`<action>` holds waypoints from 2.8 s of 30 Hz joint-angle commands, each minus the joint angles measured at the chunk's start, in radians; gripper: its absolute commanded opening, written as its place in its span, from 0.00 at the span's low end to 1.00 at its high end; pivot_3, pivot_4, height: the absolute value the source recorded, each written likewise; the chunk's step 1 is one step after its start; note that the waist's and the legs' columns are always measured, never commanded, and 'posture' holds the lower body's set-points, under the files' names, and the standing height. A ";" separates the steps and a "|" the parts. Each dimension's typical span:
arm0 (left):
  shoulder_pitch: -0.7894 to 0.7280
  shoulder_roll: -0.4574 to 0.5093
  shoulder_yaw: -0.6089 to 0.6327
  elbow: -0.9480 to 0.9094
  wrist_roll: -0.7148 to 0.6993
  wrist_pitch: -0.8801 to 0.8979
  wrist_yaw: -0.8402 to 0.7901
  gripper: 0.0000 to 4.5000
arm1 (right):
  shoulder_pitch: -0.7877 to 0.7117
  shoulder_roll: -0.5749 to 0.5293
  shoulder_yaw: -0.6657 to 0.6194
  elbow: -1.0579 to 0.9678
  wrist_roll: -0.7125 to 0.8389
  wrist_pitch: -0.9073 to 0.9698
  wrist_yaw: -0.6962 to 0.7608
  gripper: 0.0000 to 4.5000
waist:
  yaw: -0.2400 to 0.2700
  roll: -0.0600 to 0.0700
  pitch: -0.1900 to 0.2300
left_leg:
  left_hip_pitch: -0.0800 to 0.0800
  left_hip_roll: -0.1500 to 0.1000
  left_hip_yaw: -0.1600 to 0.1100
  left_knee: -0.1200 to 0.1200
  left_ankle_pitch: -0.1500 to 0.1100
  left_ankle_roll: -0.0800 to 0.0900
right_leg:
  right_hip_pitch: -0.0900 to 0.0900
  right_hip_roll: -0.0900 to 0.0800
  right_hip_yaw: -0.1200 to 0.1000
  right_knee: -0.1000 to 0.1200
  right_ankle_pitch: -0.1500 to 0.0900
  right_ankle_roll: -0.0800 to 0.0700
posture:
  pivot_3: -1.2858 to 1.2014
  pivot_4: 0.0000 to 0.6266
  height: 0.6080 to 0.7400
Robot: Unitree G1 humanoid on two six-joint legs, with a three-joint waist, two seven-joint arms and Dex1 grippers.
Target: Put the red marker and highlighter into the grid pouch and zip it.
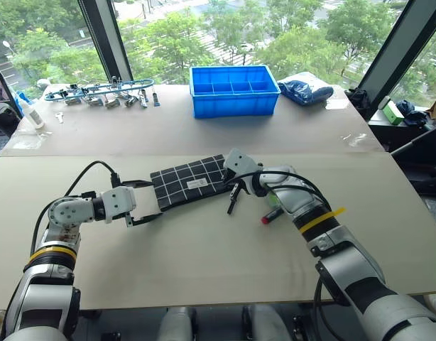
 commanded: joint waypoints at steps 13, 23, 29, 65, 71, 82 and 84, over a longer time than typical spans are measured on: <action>-0.092 -0.034 -0.092 0.162 0.114 -0.129 0.101 0.88 | 0.031 -0.009 -0.007 -0.060 -0.007 0.043 0.027 0.00 | 0.002 0.001 -0.001 | 0.002 0.000 0.000 0.000 0.000 0.000 | 0.001 0.000 0.000 0.000 0.000 0.000 | 0.52 0.24 1.00; -0.132 -0.049 -0.068 0.211 0.068 -0.129 0.081 0.11 | 0.043 -0.023 -0.019 -0.090 -0.005 0.063 0.022 0.00 | 0.000 0.001 -0.001 | 0.000 0.000 0.000 0.000 0.000 0.000 | 0.000 0.000 0.000 0.000 0.000 0.000 | 0.52 0.24 1.00; -0.140 -0.071 -0.017 0.208 0.003 -0.087 0.061 0.00 | 0.050 -0.033 -0.038 -0.117 0.009 0.076 0.024 0.00 | 0.000 0.001 -0.001 | -0.001 0.000 0.000 0.000 0.000 0.001 | 0.000 0.000 -0.001 0.000 0.000 0.000 | 0.52 0.24 1.00; 0.180 -0.171 0.130 -0.770 -0.323 0.885 0.296 0.00 | 0.243 -0.181 -0.303 -0.694 0.441 0.586 -0.197 0.82 | -0.003 0.001 -0.001 | -0.003 0.000 -0.012 0.000 0.000 0.001 | -0.002 0.002 0.002 -0.002 0.000 0.001 | 0.52 0.24 1.00; 0.216 -0.158 0.103 -0.829 -0.294 0.916 0.297 0.00 | 0.164 -0.160 -0.291 -0.569 0.405 0.497 -0.215 0.82 | 0.001 0.001 -0.001 | -0.003 -0.001 -0.011 0.000 0.000 0.001 | -0.001 0.001 0.002 -0.003 0.000 0.001 | 0.52 0.24 1.00; 0.263 -0.140 0.090 -0.896 -0.289 0.975 0.294 0.00 | 0.120 -0.128 -0.245 -0.469 0.374 0.412 -0.189 0.82 | 0.000 0.001 0.000 | -0.003 -0.001 -0.008 0.000 0.000 0.001 | -0.001 0.001 0.001 -0.003 0.000 0.001 | 0.52 0.24 1.00; 0.261 -0.139 0.094 -0.909 -0.294 1.003 0.305 0.00 | 0.121 -0.127 -0.237 -0.466 0.370 0.406 -0.184 0.82 | 0.000 0.001 0.000 | -0.004 -0.001 -0.007 0.000 0.000 0.001 | -0.001 0.001 0.001 -0.002 0.000 0.001 | 0.52 0.24 1.00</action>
